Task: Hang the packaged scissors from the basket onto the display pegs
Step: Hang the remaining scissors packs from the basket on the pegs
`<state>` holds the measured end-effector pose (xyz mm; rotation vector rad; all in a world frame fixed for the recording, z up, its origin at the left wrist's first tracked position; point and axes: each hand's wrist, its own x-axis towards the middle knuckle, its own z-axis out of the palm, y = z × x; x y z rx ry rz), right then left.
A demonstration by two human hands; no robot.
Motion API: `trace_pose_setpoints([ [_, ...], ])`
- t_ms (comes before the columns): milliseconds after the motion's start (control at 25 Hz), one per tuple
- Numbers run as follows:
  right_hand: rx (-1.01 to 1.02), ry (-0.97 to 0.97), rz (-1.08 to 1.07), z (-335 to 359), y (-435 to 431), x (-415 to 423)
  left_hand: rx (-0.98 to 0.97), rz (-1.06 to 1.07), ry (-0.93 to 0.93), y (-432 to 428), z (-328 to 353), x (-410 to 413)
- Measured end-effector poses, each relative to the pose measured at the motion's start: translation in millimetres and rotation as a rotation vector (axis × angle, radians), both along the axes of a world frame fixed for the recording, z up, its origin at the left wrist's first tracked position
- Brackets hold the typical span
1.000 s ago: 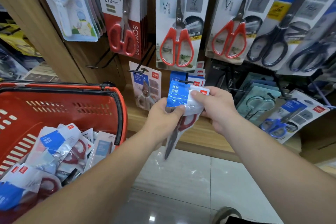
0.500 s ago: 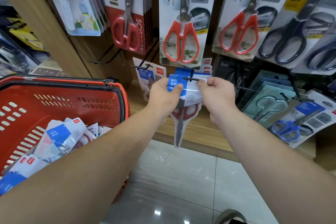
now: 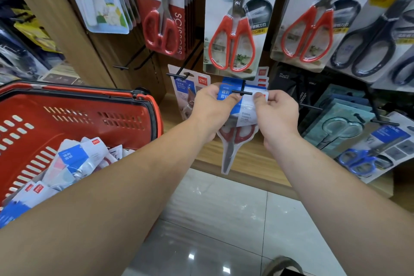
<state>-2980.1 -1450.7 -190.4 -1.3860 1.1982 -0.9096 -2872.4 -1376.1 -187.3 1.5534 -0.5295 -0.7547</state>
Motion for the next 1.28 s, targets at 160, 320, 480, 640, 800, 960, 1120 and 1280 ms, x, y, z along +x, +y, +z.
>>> trace_pose_setpoints([
  [160,0.021,0.012,-0.015,1.0,-1.6,-1.1,0.031,-0.048,0.008,-0.9,-0.5,3.2],
  [320,-0.009,0.180,-0.118,-3.9,0.8,-1.8,0.211,0.052,-0.328,-9.3,-2.6,8.8],
  [480,0.140,0.148,0.169,-9.3,9.0,-6.8,0.351,0.097,-0.442,-20.8,9.6,11.8],
  [640,0.190,0.068,0.387,-8.0,12.4,-1.3,0.280,0.059,-0.410,-8.2,14.3,16.2],
  [800,0.167,0.072,0.286,-5.5,5.2,4.9,0.175,-0.073,-0.421,48.3,30.3,39.5],
  [960,0.175,0.186,0.383,-10.5,29.3,7.3,0.206,-0.057,-0.545,134.8,32.7,61.5],
  [1120,-0.034,0.420,0.617,-5.0,85.7,26.3,0.355,0.002,-0.644,213.8,14.1,81.3],
  [1280,-0.409,0.394,0.726,19.1,144.4,47.4,0.718,-0.142,-0.527,294.6,-29.9,86.1],
])
